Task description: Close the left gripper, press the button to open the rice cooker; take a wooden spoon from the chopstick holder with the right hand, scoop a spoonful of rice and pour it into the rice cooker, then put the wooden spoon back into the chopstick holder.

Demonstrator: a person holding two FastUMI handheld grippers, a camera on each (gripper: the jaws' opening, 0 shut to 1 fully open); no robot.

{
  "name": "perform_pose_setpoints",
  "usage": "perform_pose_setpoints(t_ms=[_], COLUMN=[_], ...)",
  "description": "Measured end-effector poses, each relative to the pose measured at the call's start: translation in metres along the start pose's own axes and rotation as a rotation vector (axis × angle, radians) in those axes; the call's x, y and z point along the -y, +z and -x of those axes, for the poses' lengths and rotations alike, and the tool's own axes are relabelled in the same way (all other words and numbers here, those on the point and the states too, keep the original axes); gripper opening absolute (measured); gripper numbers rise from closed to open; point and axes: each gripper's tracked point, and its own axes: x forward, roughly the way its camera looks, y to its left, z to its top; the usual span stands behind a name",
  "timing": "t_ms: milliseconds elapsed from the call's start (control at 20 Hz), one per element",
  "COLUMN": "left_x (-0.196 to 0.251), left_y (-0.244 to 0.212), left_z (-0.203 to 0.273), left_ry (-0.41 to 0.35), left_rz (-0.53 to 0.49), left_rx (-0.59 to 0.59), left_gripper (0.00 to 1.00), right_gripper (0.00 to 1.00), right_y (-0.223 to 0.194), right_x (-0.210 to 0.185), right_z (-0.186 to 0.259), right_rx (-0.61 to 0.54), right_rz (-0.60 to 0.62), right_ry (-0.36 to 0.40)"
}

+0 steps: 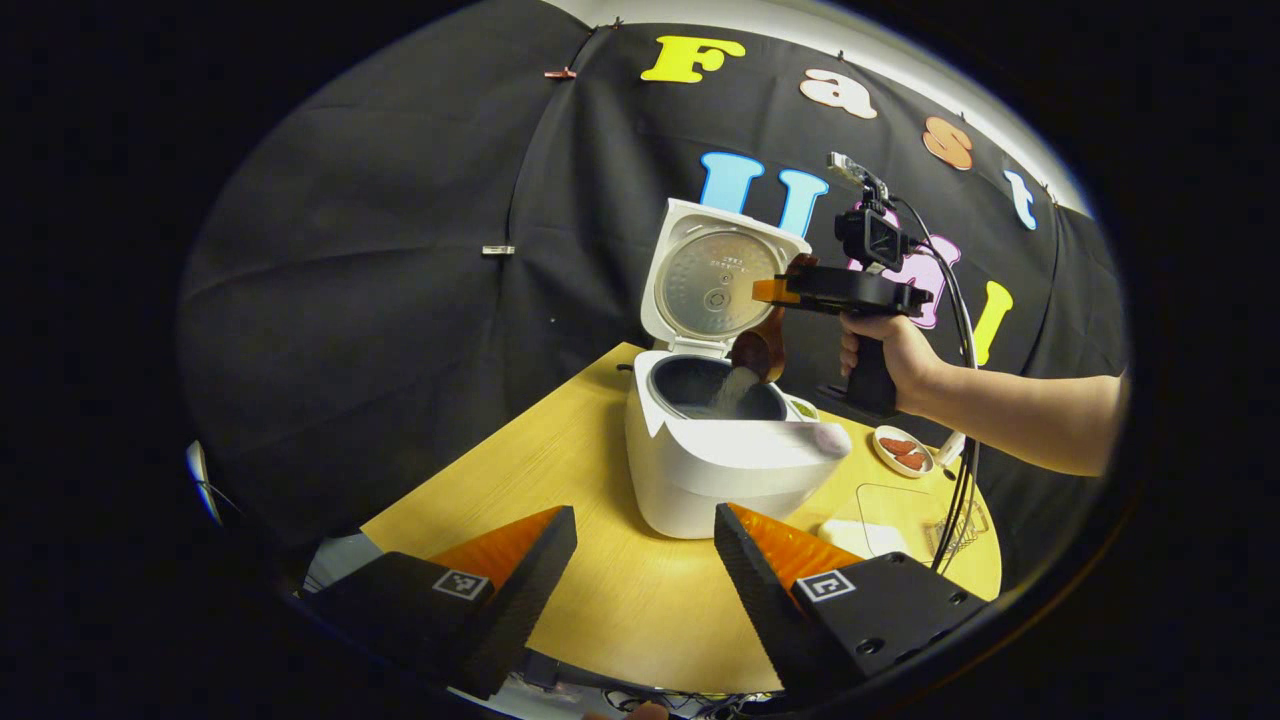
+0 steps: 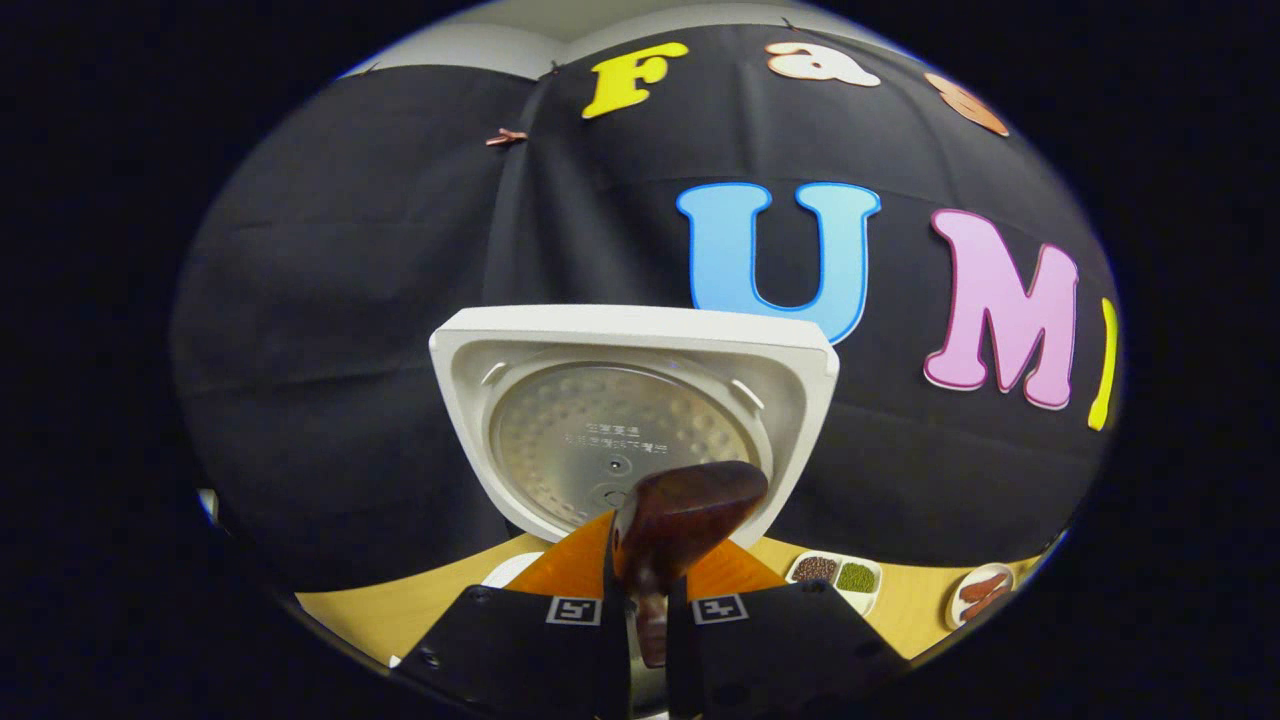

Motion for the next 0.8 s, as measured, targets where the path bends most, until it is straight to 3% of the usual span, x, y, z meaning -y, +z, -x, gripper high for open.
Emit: perform_pose_setpoints(t_ms=[100,250,300,400,600,800], left_x=[-0.001,-0.002,-0.001,-0.001,0.004,0.016], left_y=[-0.001,0.0,0.0,-0.001,-0.001,-0.001], left_z=[0.0,0.003,0.003,0.004,0.006,0.007], left_ry=[0.002,0.006,0.007,0.006,0.002,-0.015], left_rz=[0.011,0.007,0.003,-0.001,-0.002,-0.013], left_rx=[-0.001,0.004,0.007,0.008,0.01,0.017], left_gripper=[0.96,0.96,0.96,0.96,0.96,0.96], right_gripper=[0.13,0.18,0.13,0.18,0.18,0.18], right_y=[-0.005,-0.011,-0.013,-0.01,0.016,0.055], right_x=[-0.009,-0.023,-0.028,-0.034,-0.024,0.016], right_z=[-0.001,-0.001,0.001,0.005,0.02,0.051], right_rx=[-0.003,0.005,0.004,0.017,0.034,0.088], right_rz=[0.04,0.133,0.152,0.166,-0.038,-0.278], right_ry=[0.016,0.048,0.063,0.086,0.099,0.068])
